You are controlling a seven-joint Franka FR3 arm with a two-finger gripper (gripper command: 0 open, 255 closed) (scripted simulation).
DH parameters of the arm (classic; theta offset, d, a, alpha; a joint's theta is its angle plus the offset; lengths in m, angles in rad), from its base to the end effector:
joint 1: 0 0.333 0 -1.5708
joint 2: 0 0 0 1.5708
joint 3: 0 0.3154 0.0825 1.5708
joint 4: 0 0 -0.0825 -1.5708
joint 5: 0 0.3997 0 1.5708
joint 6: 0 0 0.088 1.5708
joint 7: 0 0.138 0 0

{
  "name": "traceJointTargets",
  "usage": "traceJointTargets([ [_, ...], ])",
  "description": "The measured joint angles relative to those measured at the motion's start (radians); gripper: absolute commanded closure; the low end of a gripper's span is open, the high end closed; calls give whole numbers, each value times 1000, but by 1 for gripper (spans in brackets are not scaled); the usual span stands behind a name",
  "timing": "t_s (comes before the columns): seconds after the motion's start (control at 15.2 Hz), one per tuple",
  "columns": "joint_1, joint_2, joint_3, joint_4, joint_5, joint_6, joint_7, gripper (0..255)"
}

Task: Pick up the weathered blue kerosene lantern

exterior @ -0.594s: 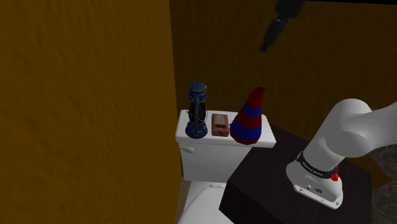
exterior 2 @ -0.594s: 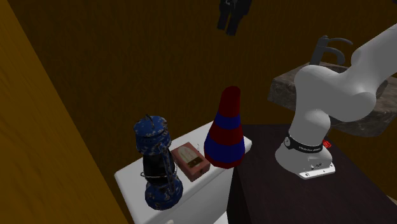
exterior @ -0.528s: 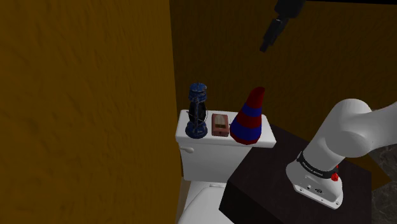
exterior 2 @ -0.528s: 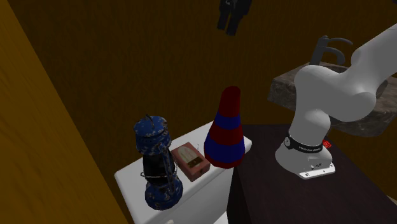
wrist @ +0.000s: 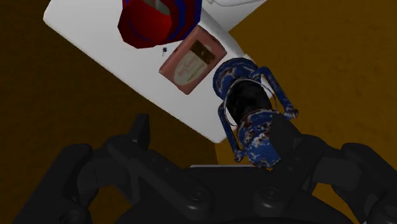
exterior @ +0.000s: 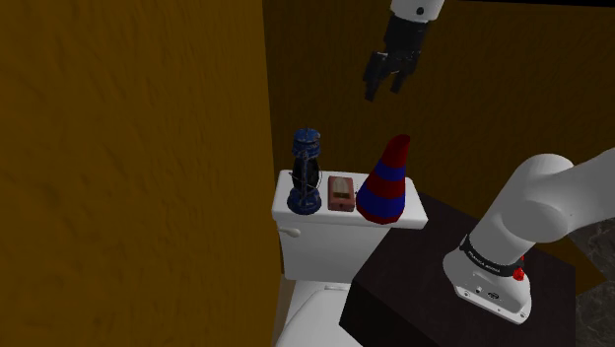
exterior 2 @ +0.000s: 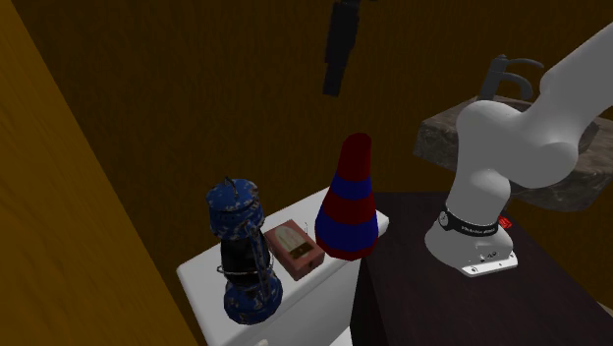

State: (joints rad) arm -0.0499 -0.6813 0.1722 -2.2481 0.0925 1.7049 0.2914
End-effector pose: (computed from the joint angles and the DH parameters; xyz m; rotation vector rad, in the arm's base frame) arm 0.3682 0.0702 0.5846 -3.1091 0.3218 -0.2057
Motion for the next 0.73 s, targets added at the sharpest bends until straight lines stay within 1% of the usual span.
traceJointTargets([
  [0.2,-26,83,78,26,35,20,174,0],
  [0.26,-37,123,103,53,43,22,233,0],
  [0.4,-55,187,150,67,60,49,347,0],
  [0.73,-99,395,249,184,67,85,632,0],
])
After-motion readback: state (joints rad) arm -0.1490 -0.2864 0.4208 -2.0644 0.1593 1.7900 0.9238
